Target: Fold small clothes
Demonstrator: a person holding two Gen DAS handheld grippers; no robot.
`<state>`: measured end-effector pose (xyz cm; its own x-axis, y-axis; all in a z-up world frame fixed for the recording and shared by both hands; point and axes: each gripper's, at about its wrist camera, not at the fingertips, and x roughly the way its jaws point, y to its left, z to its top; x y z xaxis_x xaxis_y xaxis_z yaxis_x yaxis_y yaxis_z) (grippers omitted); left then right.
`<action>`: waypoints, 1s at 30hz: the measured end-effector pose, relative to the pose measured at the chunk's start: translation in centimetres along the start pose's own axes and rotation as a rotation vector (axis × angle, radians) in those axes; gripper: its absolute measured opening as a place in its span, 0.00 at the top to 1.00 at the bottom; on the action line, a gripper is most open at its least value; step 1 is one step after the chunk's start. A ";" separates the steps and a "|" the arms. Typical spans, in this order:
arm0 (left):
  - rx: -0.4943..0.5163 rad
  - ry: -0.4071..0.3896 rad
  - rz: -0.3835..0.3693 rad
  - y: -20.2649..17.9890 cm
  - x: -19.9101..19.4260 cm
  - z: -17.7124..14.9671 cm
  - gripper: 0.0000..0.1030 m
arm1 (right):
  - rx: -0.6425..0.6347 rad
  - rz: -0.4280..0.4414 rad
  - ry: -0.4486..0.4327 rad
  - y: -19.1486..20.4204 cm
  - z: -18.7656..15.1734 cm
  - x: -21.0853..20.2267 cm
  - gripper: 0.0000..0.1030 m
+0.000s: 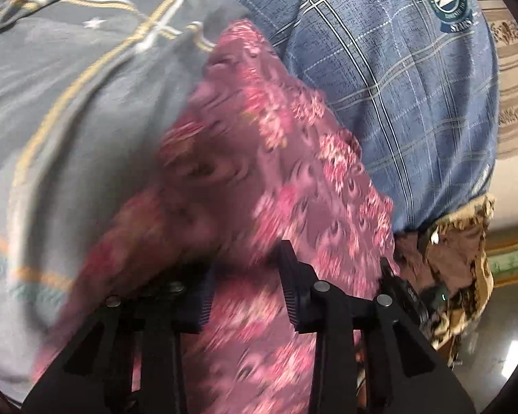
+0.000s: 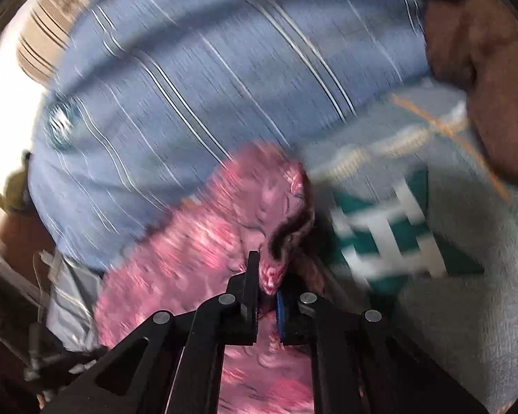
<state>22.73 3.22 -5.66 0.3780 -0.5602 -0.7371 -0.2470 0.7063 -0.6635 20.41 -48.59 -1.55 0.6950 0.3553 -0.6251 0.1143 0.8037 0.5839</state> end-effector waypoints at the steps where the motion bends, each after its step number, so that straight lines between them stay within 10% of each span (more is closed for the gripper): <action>1: 0.015 0.001 -0.011 0.6 -1.5 -0.5 0.69 | 0.007 0.014 -0.007 -0.1 -0.3 -0.6 0.91; 9: 0.063 -0.206 0.016 0.0 -8.9 1.7 0.48 | -0.029 0.105 -0.168 1.2 -0.5 -7.6 0.72; 21: 0.349 -0.132 0.412 -4.1 2.0 2.7 0.39 | -0.056 0.025 -0.032 0.1 -1.6 -1.1 0.86; 30: 0.315 0.002 0.332 -0.7 -3.9 -0.2 0.39 | -0.097 0.055 0.018 0.6 -3.9 -7.2 0.62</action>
<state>21.21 4.85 -2.33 0.3226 -0.2822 -0.9035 -0.0706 0.9447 -0.3203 12.72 -48.78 1.27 0.6855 0.4078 -0.6032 0.0068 0.8248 0.5653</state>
